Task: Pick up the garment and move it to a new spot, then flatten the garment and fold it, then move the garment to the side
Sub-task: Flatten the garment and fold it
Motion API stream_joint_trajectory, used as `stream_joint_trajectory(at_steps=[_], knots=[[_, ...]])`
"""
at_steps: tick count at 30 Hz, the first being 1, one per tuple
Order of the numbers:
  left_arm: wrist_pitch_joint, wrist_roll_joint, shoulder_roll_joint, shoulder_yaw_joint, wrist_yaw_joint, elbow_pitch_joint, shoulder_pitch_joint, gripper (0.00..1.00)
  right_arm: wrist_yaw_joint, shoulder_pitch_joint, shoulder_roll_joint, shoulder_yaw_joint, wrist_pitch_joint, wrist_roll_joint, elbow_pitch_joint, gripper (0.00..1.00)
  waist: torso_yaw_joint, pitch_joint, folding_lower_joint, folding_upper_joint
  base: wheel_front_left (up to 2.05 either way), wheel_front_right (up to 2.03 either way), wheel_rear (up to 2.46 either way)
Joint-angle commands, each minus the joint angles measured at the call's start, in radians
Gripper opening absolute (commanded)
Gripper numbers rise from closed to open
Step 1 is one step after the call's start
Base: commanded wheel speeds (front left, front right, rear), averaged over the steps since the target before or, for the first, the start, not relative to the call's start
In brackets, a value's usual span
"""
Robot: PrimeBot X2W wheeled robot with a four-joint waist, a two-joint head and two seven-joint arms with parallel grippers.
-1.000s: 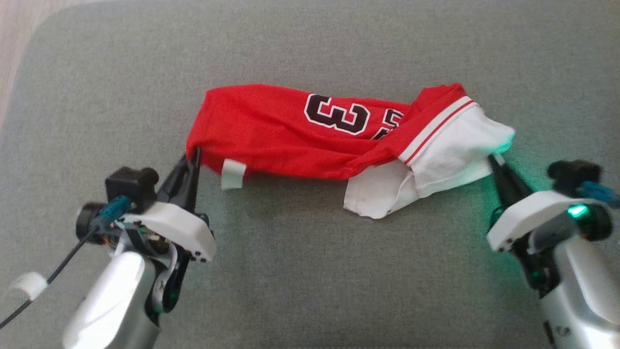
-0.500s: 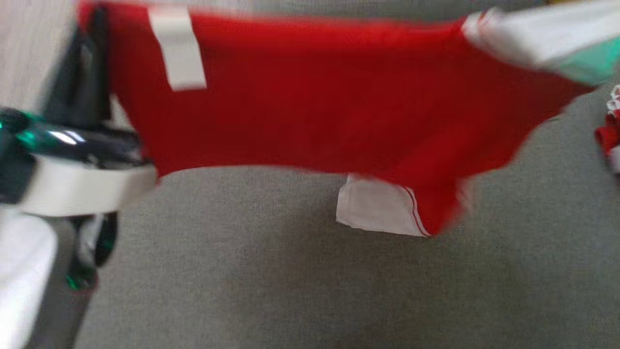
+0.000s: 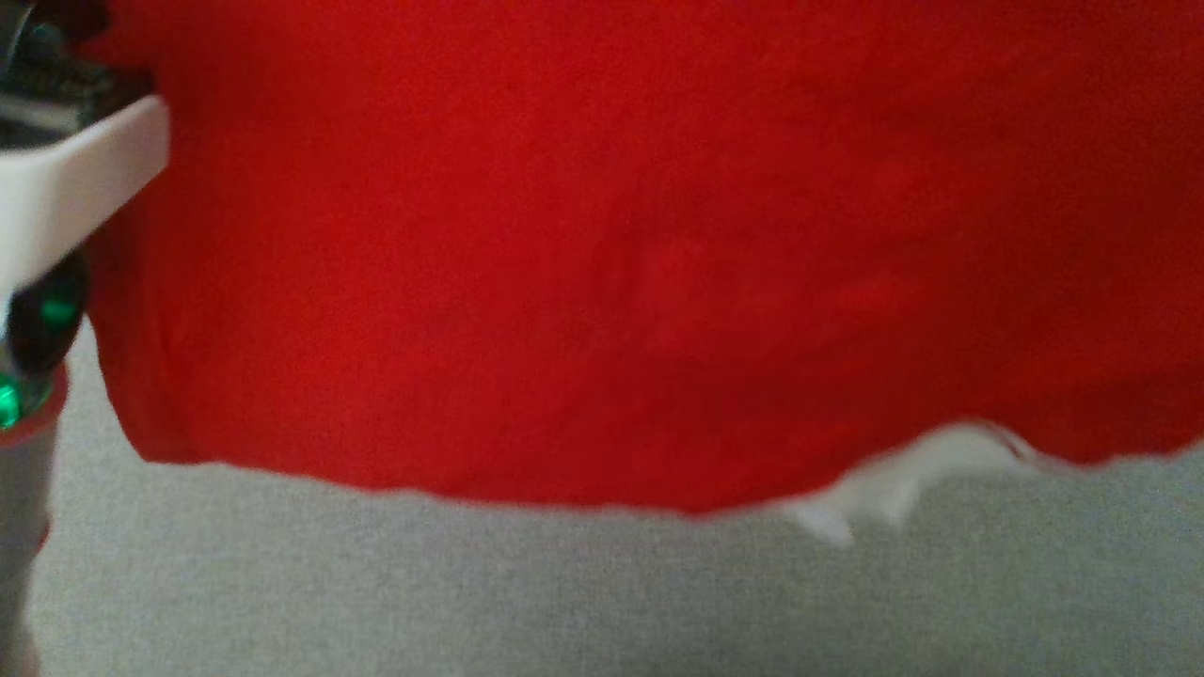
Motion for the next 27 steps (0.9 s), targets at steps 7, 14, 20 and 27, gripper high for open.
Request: stream_joint_trajectory(at_steps=[7,14,20,27], knots=[[-0.052,-0.129,-0.080,0.006,-0.053,0.328,-0.102,0.00,-0.002,-0.175,0.026,0.134,-0.016,0.077,0.362,0.00,-0.022,0.099,0.0001,-0.0001,0.00,0.00,0.00],[-0.245,-0.166,-0.183,0.012,-0.132,0.745,-0.307,0.00,-0.002,-0.424,0.136,0.217,-0.134,0.055,0.700,0.00,-0.037,0.131,0.0001,-0.0001,0.00,0.00,0.00],[-0.315,-0.222,-0.239,0.047,-0.163,1.084,-0.402,0.00,-0.002,-0.530,0.253,0.274,-0.186,0.077,0.968,0.00,-0.062,0.143,0.0001,-0.0001,0.00,0.00,0.00],[-0.362,-0.311,-0.321,0.083,-0.209,1.448,-0.284,0.00,-0.002,-0.347,0.347,0.411,-0.241,0.146,1.225,0.00,-0.074,0.193,0.0001,-0.0001,0.00,0.00,0.00]])
